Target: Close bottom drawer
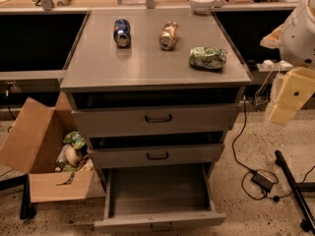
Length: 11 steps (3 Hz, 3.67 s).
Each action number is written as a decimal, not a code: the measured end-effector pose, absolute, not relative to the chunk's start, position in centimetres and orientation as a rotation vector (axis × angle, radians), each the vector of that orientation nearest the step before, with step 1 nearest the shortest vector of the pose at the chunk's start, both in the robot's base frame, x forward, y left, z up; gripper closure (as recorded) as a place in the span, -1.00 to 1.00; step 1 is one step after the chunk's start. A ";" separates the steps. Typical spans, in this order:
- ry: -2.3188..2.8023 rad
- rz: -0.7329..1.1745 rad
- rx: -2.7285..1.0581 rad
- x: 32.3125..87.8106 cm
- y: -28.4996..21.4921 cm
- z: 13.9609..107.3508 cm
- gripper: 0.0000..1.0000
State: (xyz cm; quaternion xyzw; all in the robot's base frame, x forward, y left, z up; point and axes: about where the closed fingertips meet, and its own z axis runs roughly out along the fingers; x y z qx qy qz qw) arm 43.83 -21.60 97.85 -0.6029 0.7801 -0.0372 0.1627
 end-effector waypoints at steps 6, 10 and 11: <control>2.210 0.405 -2.009 38.0 -19.4 69.3 -1.00; 2.112 0.520 -2.132 39.0 -18.7 55.8 -1.00; 2.067 0.601 -2.159 39.3 -18.1 50.9 -1.00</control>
Offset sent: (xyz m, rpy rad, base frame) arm -0.0091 0.0011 -0.0639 0.0513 0.0751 0.1299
